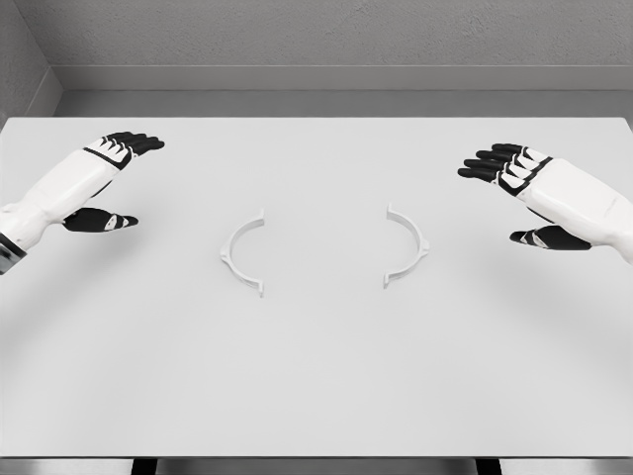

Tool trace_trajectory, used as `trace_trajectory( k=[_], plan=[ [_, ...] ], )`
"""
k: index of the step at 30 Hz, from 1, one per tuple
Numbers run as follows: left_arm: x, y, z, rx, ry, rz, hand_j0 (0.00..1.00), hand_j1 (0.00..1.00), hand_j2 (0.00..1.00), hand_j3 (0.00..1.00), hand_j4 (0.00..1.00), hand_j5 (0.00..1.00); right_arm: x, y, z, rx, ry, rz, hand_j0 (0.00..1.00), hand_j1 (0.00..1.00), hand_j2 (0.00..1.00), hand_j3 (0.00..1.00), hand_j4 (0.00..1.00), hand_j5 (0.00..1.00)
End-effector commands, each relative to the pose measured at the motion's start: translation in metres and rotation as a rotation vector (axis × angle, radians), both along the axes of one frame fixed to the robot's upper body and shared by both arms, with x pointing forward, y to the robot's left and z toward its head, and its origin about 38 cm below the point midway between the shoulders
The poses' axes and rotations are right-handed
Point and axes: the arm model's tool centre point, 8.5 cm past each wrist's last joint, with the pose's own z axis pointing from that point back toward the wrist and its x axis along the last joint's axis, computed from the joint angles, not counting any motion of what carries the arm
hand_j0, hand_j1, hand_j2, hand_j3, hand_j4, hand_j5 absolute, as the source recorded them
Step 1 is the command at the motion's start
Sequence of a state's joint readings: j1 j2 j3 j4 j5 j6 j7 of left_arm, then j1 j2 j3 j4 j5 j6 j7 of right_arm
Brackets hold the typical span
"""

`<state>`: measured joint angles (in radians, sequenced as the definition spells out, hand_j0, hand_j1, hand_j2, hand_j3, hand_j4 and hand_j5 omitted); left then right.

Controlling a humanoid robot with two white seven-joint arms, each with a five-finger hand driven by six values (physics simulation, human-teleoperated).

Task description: Assemble PVC drainage pipe clamps

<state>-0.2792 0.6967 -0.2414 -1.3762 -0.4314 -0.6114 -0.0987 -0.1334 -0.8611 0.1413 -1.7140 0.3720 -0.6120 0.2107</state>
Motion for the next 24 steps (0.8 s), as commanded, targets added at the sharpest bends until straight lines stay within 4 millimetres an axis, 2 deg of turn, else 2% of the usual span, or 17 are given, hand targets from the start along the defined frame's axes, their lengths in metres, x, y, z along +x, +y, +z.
trace_trajectory(
  k=[1, 4, 6, 7, 10, 11, 12, 13, 15, 19, 21, 24],
  plan=[
    [0.000, -0.003, 0.002, -0.016, -0.004, -0.006, 1.00, 1.00, 1.00, 1.00, 1.00, 1.00, 0.001, -0.003, 0.000, 0.003, 0.004, -0.009, 1.00, 1.00, 1.00, 1.00, 1.00, 1.00],
    [0.000, -0.003, 0.002, -0.016, -0.004, -0.006, 1.00, 1.00, 1.00, 1.00, 1.00, 1.00, 0.001, -0.003, 0.000, 0.003, 0.004, -0.009, 1.00, 1.00, 1.00, 1.00, 1.00, 1.00],
    [-0.001, -0.007, -0.001, -0.021, 0.000, -0.014, 1.00, 1.00, 1.00, 1.00, 1.00, 1.00, 0.007, -0.007, -0.008, -0.030, 0.002, -0.036, 1.00, 1.00, 1.00, 1.00, 1.00, 1.00],
    [-0.001, -0.014, -0.006, -0.027, 0.010, -0.026, 1.00, 1.00, 1.00, 1.00, 1.00, 1.00, 0.013, -0.002, -0.003, -0.060, -0.034, -0.034, 1.00, 1.00, 1.00, 1.00, 1.00, 1.00],
    [-0.002, -0.029, -0.013, -0.035, 0.025, -0.061, 1.00, 1.00, 1.00, 1.00, 1.00, 1.00, 0.035, 0.028, -0.011, -0.118, -0.079, -0.009, 1.00, 1.00, 1.00, 1.00, 1.00, 1.00],
    [-0.003, -0.032, -0.015, -0.031, 0.028, -0.069, 1.00, 1.00, 1.00, 1.00, 1.00, 1.00, 0.035, 0.034, -0.015, -0.117, -0.072, 0.004, 1.00, 1.00, 1.00, 1.00, 1.00, 1.00],
    [-0.003, -0.045, -0.021, -0.043, 0.037, -0.091, 1.00, 1.00, 1.00, 1.00, 1.00, 1.00, 0.036, 0.042, -0.022, -0.122, -0.057, 0.025, 1.00, 1.00, 1.00, 1.00, 1.00, 1.00],
    [-0.004, -0.051, -0.025, -0.038, 0.047, -0.108, 1.00, 1.00, 1.00, 1.00, 1.00, 1.00, 0.043, 0.051, -0.023, -0.134, -0.048, 0.049, 1.00, 1.00, 1.00, 1.00, 1.00, 1.00],
    [-0.004, -0.051, -0.026, -0.040, 0.050, -0.109, 1.00, 1.00, 1.00, 1.00, 1.00, 1.00, 0.048, 0.063, -0.035, -0.140, -0.020, 0.074, 1.00, 1.00, 1.00, 1.00, 1.00, 1.00],
    [-0.006, -0.055, -0.024, -0.037, 0.045, -0.120, 1.00, 1.00, 1.00, 1.00, 1.00, 1.00, 0.050, 0.071, -0.056, -0.169, 0.014, 0.065, 1.00, 1.00, 1.00, 1.00, 1.00, 1.00],
    [-0.006, -0.055, -0.025, -0.035, 0.043, -0.120, 1.00, 1.00, 1.00, 1.00, 1.00, 1.00, 0.051, 0.069, -0.061, -0.176, 0.026, 0.060, 1.00, 1.00, 1.00, 1.00, 1.00, 1.00],
    [-0.007, -0.069, -0.033, -0.041, 0.060, -0.148, 1.00, 1.00, 1.00, 1.00, 1.00, 1.00, 0.053, 0.064, -0.067, -0.180, 0.045, 0.045, 1.00, 1.00, 1.00, 1.00, 1.00, 1.00]
  ],
)
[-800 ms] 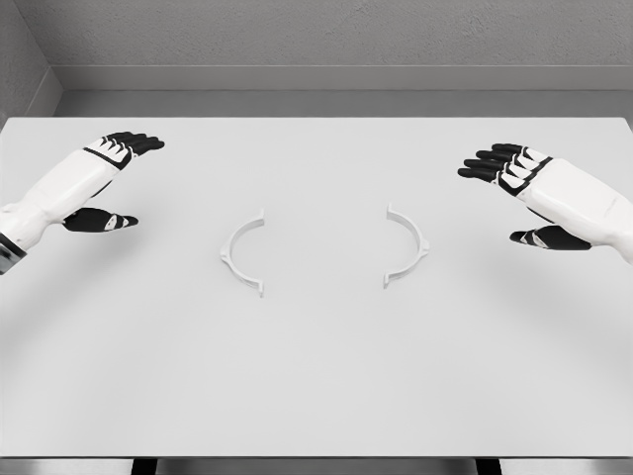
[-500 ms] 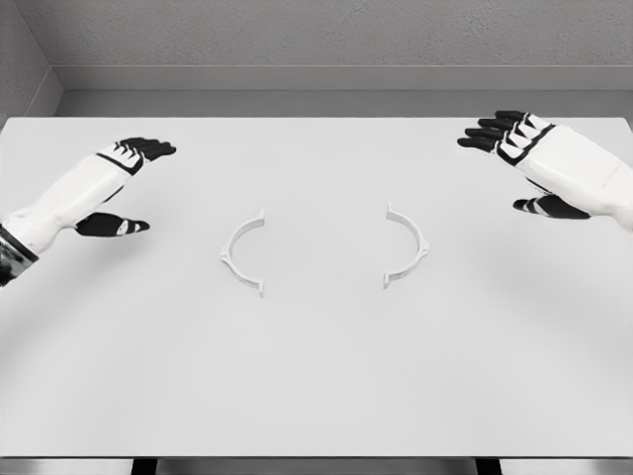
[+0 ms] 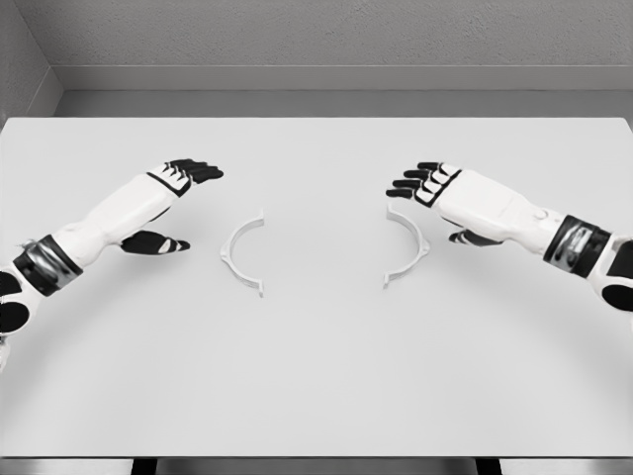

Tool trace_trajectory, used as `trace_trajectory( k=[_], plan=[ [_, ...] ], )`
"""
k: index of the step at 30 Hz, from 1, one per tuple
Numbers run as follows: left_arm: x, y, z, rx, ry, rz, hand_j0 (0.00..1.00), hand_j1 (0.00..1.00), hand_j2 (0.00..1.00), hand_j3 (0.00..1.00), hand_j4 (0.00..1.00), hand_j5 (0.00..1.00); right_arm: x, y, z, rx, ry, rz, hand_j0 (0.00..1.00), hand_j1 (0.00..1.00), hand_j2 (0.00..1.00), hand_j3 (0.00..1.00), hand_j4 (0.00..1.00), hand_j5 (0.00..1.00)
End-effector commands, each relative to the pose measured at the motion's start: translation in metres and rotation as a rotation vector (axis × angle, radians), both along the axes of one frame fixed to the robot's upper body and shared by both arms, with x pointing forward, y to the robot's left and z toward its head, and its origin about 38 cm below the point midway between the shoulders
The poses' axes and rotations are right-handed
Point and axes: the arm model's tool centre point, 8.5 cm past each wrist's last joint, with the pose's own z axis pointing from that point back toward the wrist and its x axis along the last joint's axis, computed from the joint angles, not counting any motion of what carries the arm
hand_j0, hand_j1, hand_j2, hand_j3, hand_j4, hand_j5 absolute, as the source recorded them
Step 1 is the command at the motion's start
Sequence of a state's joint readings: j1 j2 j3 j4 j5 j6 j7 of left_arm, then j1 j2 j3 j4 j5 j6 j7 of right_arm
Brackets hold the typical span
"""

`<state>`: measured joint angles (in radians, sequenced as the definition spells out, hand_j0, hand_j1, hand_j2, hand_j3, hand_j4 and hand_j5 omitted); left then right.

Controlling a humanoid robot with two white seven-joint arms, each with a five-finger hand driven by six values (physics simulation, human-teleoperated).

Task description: Assemble PVC drainage pipe clamps

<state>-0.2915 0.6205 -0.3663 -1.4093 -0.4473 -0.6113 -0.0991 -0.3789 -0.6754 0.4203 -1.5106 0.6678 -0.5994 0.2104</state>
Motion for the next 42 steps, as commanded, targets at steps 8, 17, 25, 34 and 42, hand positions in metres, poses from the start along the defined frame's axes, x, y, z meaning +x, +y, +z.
trace_trajectory(
  k=[8, 17, 25, 34, 42],
  plan=[
    [0.007, -0.021, -0.013, 0.012, 0.025, -0.033, 1.00, 1.00, 1.00, 1.00, 1.00, 1.00, 0.009, -0.003, -0.016, -0.019, 0.038, -0.028, 1.00, 1.00, 1.00, 1.00, 1.00, 1.00],
    [0.011, -0.015, -0.016, 0.016, 0.037, -0.013, 1.00, 1.00, 1.00, 1.00, 1.00, 1.00, 0.011, -0.001, -0.021, -0.021, 0.044, -0.033, 1.00, 1.00, 1.00, 1.00, 1.00, 1.00],
    [0.023, -0.017, -0.021, 0.003, 0.052, 0.008, 1.00, 1.00, 1.00, 1.00, 1.00, 1.00, 0.018, 0.005, -0.030, -0.023, 0.069, -0.031, 1.00, 1.00, 1.00, 1.00, 1.00, 1.00],
    [0.026, -0.028, -0.028, 0.007, 0.064, -0.007, 1.00, 1.00, 1.00, 1.00, 1.00, 1.00, 0.019, 0.009, -0.032, -0.032, 0.065, -0.028, 1.00, 1.00, 1.00, 1.00, 1.00, 1.00],
    [0.025, -0.031, -0.030, 0.005, 0.068, -0.011, 1.00, 1.00, 1.00, 1.00, 1.00, 1.00, 0.020, 0.020, -0.033, -0.025, 0.066, -0.007, 1.00, 1.00, 1.00, 1.00, 1.00, 1.00]
  ],
)
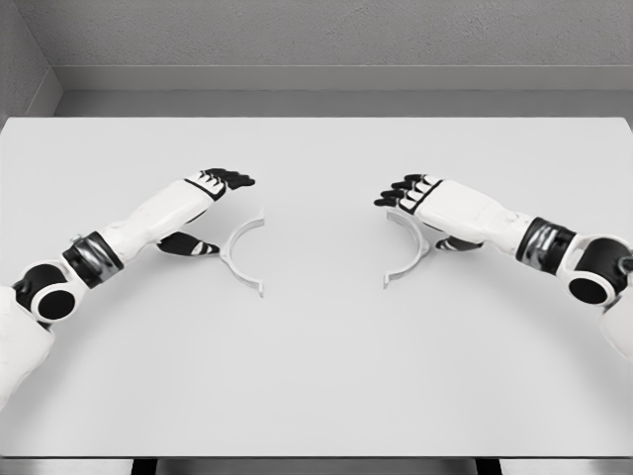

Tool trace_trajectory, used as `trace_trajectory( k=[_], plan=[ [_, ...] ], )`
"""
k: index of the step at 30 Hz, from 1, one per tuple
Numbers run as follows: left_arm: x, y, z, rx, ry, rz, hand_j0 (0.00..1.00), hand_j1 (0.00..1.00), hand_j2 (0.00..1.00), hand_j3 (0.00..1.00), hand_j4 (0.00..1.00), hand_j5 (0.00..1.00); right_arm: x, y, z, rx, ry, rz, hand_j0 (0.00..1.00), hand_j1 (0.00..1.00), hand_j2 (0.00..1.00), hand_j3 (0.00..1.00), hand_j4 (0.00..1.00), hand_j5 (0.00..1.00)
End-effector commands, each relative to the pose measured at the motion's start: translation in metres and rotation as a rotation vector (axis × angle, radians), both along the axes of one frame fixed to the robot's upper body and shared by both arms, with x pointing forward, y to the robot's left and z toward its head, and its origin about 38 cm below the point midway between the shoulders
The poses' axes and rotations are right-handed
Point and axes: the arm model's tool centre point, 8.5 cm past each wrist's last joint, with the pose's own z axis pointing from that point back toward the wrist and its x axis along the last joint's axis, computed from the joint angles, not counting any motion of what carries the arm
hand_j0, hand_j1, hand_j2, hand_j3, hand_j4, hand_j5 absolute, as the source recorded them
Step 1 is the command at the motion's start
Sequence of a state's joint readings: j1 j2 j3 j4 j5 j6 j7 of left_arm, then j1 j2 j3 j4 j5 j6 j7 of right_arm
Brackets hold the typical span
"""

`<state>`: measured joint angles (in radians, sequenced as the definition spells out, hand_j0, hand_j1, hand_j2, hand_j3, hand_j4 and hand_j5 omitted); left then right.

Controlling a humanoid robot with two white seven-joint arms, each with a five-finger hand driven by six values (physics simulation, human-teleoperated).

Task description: Assemble PVC drainage pipe clamps

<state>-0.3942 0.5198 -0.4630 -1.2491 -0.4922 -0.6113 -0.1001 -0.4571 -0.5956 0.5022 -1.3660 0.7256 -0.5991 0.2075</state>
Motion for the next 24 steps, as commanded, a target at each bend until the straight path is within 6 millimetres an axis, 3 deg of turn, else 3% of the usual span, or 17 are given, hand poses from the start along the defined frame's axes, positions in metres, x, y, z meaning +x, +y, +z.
trace_trajectory(
  k=[1, 8, 24],
  plan=[
    [0.000, -0.001, -0.001, -0.007, 0.005, -0.001, 1.00, 1.00, 1.00, 1.00, 1.00, 1.00, 0.000, 0.004, -0.003, 0.008, 0.009, 0.004, 1.00, 1.00, 1.00, 1.00, 1.00, 1.00],
    [0.000, -0.007, -0.001, -0.020, 0.004, -0.007, 1.00, 1.00, 1.00, 1.00, 1.00, 1.00, 0.001, 0.009, -0.007, 0.012, 0.018, 0.010, 1.00, 1.00, 1.00, 1.00, 1.00, 1.00],
    [-0.004, -0.042, -0.006, -0.074, 0.001, -0.048, 1.00, 1.00, 1.00, 1.00, 1.00, 1.00, 0.009, 0.006, -0.012, 0.004, 0.037, -0.009, 1.00, 1.00, 1.00, 1.00, 1.00, 1.00]
  ],
)
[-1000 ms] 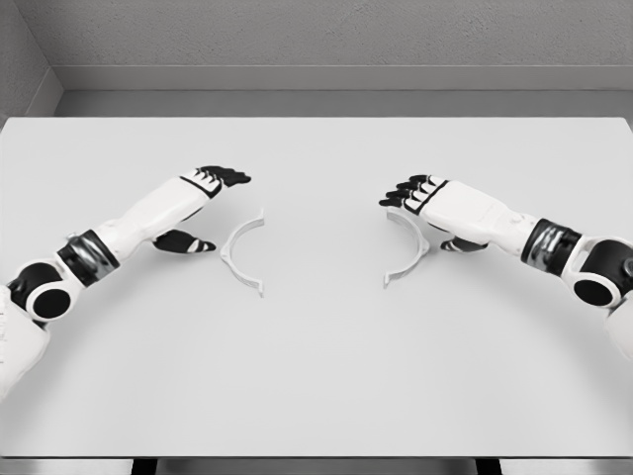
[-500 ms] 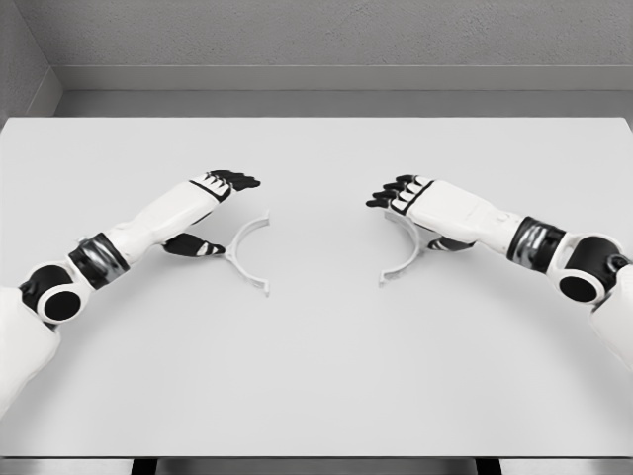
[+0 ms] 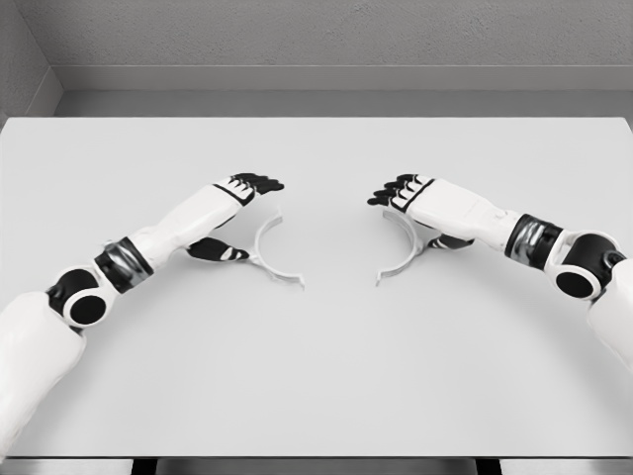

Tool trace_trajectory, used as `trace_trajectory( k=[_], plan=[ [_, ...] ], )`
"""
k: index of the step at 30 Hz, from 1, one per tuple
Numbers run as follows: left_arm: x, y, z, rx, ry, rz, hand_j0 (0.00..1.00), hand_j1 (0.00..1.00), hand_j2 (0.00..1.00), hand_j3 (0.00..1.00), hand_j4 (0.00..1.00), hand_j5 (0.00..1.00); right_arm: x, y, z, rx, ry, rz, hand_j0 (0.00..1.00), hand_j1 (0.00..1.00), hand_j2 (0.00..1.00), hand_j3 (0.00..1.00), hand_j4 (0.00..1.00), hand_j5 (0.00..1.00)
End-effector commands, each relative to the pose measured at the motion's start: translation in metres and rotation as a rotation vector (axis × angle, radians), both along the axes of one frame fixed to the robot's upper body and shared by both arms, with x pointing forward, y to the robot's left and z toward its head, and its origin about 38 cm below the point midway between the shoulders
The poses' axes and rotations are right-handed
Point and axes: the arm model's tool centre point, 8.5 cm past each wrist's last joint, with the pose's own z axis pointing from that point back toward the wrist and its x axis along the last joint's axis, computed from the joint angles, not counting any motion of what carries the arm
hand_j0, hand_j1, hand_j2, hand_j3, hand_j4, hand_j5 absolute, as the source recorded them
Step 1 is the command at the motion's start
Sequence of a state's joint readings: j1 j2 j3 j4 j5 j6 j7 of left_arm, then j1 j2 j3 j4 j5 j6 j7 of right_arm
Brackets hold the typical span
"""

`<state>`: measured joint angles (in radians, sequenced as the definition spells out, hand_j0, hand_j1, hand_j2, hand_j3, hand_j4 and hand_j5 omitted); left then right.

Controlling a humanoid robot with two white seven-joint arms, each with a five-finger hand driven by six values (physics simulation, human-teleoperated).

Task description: Assemble PVC drainage pipe clamps

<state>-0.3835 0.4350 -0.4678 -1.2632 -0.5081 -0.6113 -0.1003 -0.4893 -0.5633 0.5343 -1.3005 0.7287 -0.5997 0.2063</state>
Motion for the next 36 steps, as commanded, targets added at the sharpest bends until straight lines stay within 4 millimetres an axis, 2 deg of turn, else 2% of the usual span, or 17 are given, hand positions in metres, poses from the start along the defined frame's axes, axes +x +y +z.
trace_trajectory(
  k=[1, 6, 14, 23, 29, 36],
  plan=[
    [0.000, -0.005, 0.000, -0.006, -0.003, -0.004, 1.00, 1.00, 1.00, 1.00, 1.00, 1.00, 0.000, 0.001, -0.002, 0.006, 0.007, -0.001, 1.00, 1.00, 1.00, 1.00, 1.00, 1.00],
    [0.000, -0.010, -0.001, -0.018, -0.001, -0.009, 1.00, 1.00, 1.00, 1.00, 1.00, 1.00, 0.002, 0.010, 0.000, 0.006, 0.001, 0.017, 1.00, 1.00, 1.00, 1.00, 1.00, 1.00],
    [0.013, 0.007, 0.006, 0.004, -0.009, 0.032, 1.00, 1.00, 1.00, 1.00, 1.00, 1.00, 0.000, 0.014, -0.001, 0.006, 0.004, 0.026, 1.00, 1.00, 1.00, 1.00, 1.00, 1.00],
    [0.024, -0.008, 0.004, -0.035, 0.003, 0.034, 1.00, 1.00, 1.00, 1.00, 1.00, 1.00, 0.001, 0.028, -0.001, 0.016, 0.002, 0.050, 1.00, 1.00, 1.00, 1.00, 1.00, 1.00],
    [0.024, -0.011, 0.003, -0.037, 0.007, 0.033, 1.00, 1.00, 1.00, 1.00, 1.00, 1.00, 0.001, 0.028, -0.001, 0.015, 0.003, 0.051, 1.00, 1.00, 1.00, 1.00, 1.00, 1.00],
    [0.023, -0.020, 0.002, -0.054, 0.009, 0.022, 1.00, 1.00, 1.00, 1.00, 1.00, 1.00, 0.002, 0.043, -0.002, 0.022, 0.005, 0.068, 1.00, 1.00, 1.00, 1.00, 1.00, 1.00]
  ],
)
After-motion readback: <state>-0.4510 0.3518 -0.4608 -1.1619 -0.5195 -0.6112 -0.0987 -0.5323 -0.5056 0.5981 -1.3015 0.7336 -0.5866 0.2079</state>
